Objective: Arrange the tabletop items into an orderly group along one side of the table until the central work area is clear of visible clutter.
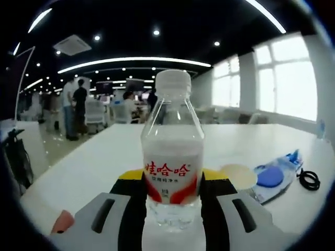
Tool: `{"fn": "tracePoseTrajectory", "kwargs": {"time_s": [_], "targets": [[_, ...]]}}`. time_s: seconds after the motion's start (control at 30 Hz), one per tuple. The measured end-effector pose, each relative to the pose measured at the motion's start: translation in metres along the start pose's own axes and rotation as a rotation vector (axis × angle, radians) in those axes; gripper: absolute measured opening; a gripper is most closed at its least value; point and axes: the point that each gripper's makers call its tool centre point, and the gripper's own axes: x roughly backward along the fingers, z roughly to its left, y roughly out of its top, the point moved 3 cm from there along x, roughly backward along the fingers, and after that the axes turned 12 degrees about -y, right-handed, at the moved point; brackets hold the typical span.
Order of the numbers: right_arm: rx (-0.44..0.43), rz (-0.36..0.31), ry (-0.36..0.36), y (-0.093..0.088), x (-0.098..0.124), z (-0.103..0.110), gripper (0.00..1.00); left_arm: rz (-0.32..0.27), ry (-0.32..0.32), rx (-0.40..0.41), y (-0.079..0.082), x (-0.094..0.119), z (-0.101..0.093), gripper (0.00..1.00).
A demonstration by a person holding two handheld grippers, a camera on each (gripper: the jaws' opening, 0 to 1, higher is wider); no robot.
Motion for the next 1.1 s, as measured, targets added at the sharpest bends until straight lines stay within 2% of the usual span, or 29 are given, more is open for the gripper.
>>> {"fn": "tracePoseTrajectory", "kwargs": {"time_s": [0.3,0.47,0.5,0.57,0.73,0.97,1.1], "targets": [[-0.018,0.019,-0.011,-0.005,-0.002,-0.005,0.98,0.0,0.008,-0.008,-0.009,-0.007,0.001,0.37],[-0.025,0.024,-0.014,-0.005,-0.003,-0.007,0.98,0.006,0.013,0.009,-0.019,-0.009,0.001,0.37],[-0.024,0.027,-0.014,-0.006,-0.003,-0.007,0.98,-0.014,0.022,-0.004,-0.017,-0.012,0.002,0.37],[-0.022,0.033,-0.015,-0.008,-0.003,-0.007,0.98,-0.005,0.017,-0.004,-0.017,-0.016,0.001,0.37],[-0.026,0.03,-0.017,-0.007,-0.004,-0.007,0.98,-0.026,0.033,0.018,-0.018,-0.011,0.002,0.37],[-0.026,0.029,-0.018,-0.008,-0.003,-0.007,0.98,-0.01,0.034,-0.015,-0.018,-0.007,0.001,0.37],[-0.026,0.026,-0.019,-0.007,-0.003,-0.006,0.97,-0.024,0.039,-0.032,-0.021,-0.003,-0.001,0.38]]}}
